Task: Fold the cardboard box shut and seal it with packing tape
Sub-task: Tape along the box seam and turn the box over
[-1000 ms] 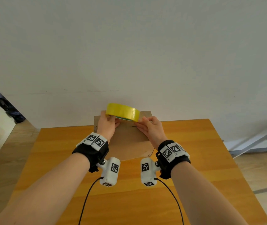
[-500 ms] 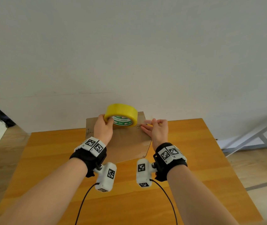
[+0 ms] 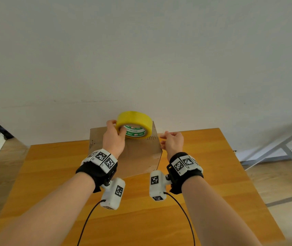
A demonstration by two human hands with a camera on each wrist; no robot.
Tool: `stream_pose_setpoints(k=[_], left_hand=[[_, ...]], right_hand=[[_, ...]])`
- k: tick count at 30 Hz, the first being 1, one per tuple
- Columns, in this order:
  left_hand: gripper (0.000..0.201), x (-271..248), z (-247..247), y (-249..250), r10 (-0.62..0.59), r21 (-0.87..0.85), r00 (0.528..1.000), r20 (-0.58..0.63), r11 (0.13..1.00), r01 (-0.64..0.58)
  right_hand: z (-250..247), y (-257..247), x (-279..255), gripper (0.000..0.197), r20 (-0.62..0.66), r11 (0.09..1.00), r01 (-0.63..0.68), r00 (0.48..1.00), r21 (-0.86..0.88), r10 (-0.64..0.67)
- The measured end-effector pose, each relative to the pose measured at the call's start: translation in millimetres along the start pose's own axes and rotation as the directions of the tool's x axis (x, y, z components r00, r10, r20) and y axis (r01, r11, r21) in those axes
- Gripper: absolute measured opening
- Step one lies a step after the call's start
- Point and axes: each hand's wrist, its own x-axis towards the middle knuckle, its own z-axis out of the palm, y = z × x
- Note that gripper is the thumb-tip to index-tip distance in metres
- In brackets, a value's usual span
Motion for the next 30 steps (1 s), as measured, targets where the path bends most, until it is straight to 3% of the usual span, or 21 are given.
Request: stream_pose_setpoints(k=[14,18,23,26,29,30], left_hand=[[0.036,1,1,2,0.094,0.128,0.994,0.052,0.987,-0.100],[0.037,2,-1,2,0.091,0.121,0.993,0.078,0.988,-0.100],[0.039,4,-6,1,0.075,0.098,0.990,0.121,0.991,-0.087],[0.041,7,-8,0,0.061,0.101,0.987,0.149,0.992,-0.077],[0.043,7,-10,-1,0.064,0.104,0.984,0.165,0.991,-0.081],[0.044,8,-11,-1,0.066,0.099,0.984,0.164,0.992,-0.082]], right_hand=[[1,8,17,0.005,0.002,0.994,-0.048,0.999,-0.100,0.049],[5,16,26,0.020,-0.009,0.957,-0.016,1.000,-0.289,0.014],[11,22,31,0.042,0.064,0.938,-0.036,0.996,-0.344,0.062],[11,22,32,0.042,0.090,0.932,-0.103,0.986,-0.347,0.143],[14,18,27,0.024,0.106,0.927,-0.112,0.981,-0.357,0.160],[13,19,28,0.038,0.108,0.930,-0.127,0.979,-0.344,0.173]])
